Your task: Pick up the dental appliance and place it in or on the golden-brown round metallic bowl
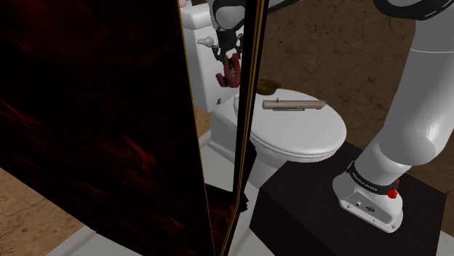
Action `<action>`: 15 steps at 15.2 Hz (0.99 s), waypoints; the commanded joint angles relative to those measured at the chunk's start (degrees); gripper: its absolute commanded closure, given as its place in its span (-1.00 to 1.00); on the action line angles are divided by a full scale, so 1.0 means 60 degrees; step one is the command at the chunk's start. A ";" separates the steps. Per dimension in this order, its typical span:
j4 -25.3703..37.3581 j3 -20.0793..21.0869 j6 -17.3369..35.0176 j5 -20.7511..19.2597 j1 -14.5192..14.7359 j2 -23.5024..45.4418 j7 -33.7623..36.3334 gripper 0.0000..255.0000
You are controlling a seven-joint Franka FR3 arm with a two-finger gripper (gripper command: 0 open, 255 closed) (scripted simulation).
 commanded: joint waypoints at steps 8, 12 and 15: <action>-0.0935 -0.0455 0.0380 0.0355 -0.0990 -0.1131 -0.1463 1.00; -0.1267 -0.0780 0.0598 0.0530 -0.1509 -0.1561 -0.2328 1.00; -0.1392 -0.1040 0.0725 0.0657 -0.1885 -0.1792 -0.2997 1.00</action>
